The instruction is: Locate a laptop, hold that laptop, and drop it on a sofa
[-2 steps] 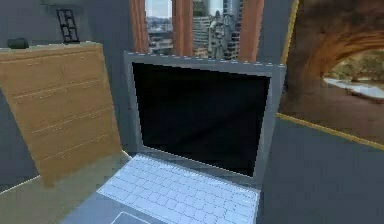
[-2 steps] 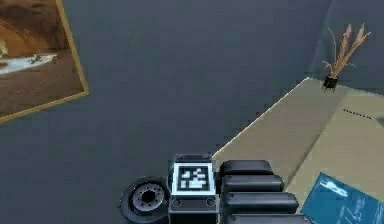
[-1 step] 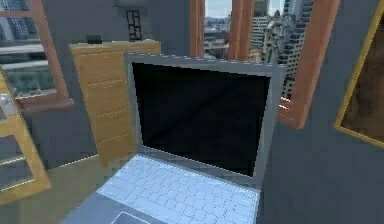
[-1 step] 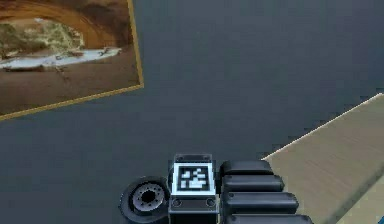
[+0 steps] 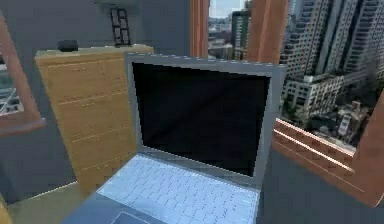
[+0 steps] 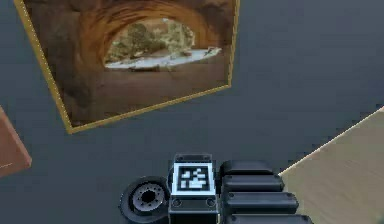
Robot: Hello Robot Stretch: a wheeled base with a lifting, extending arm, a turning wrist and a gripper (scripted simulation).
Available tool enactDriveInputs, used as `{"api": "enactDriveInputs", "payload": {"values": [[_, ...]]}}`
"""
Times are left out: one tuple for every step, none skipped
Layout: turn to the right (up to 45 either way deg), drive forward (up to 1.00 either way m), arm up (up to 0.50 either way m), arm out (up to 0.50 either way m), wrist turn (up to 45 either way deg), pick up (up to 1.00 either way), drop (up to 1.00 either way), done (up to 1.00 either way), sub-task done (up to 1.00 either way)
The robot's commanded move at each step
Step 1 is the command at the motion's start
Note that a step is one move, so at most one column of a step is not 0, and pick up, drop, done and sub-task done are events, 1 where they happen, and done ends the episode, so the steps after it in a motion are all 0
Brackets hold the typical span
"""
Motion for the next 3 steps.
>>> {"api": "enactDriveInputs", "payload": {"values": [[-45.0,0.00,0.00,0.00,0.0,0.00,0.00,0.00,0.00],[-30.0,0.00,0.00,0.00,0.0,0.00,0.00,0.00,0.00],[0.0,0.45,0.00,0.00,0.0,0.00,0.00,0.00,0.00]]}}
